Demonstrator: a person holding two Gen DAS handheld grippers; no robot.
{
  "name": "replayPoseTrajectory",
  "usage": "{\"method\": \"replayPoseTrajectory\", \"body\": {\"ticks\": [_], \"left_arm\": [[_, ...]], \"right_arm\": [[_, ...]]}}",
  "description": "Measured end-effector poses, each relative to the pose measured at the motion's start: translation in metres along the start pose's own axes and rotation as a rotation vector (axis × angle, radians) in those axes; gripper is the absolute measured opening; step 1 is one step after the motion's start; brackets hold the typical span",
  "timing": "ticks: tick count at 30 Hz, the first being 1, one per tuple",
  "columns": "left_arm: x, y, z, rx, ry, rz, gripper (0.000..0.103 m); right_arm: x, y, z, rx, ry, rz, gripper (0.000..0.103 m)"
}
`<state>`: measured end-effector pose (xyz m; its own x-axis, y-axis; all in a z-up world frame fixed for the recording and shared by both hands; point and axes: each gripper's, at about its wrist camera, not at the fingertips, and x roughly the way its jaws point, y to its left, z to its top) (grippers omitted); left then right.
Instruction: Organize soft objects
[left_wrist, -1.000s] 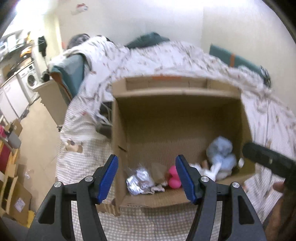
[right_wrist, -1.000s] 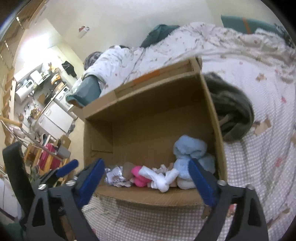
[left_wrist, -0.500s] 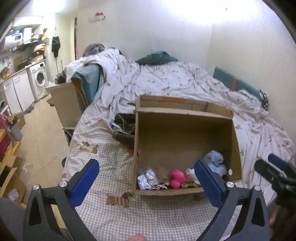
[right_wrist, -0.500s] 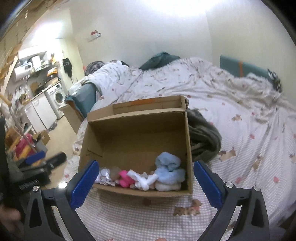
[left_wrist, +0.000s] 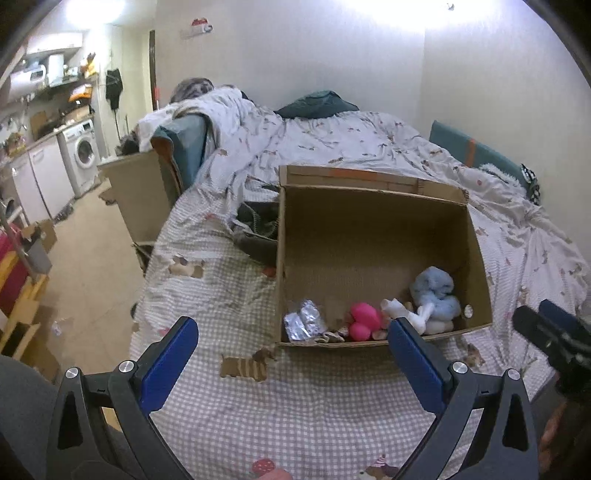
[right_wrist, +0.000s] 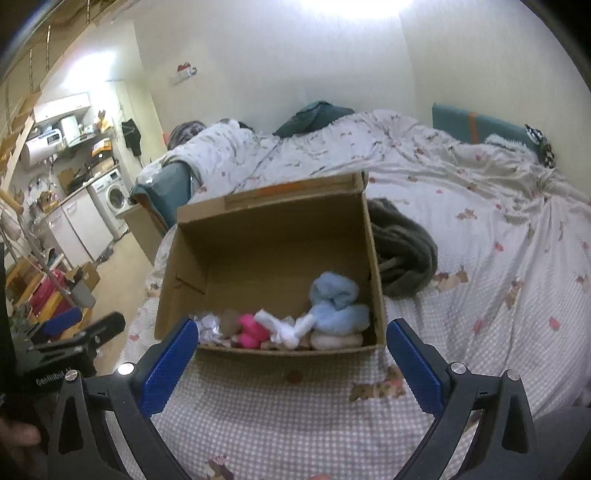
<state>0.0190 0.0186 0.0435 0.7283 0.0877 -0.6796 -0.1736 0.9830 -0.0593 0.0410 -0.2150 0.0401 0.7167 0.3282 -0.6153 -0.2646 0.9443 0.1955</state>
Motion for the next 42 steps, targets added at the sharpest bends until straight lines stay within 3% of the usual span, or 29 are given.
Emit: {"method": "replayPoseTrajectory", "body": {"ticks": [12,42], "left_arm": [[0.023,-0.001,0.001,-0.034,0.041,0.003,0.103],[0.022,-0.006,-0.001,-0.004,0.029,0.018,0.103]], "right_arm": [[0.021,0.000,-0.001,0.009,0.041,-0.012,0.103],[0.028,0.000,-0.006,0.001,0.056,-0.032,0.103]]}}
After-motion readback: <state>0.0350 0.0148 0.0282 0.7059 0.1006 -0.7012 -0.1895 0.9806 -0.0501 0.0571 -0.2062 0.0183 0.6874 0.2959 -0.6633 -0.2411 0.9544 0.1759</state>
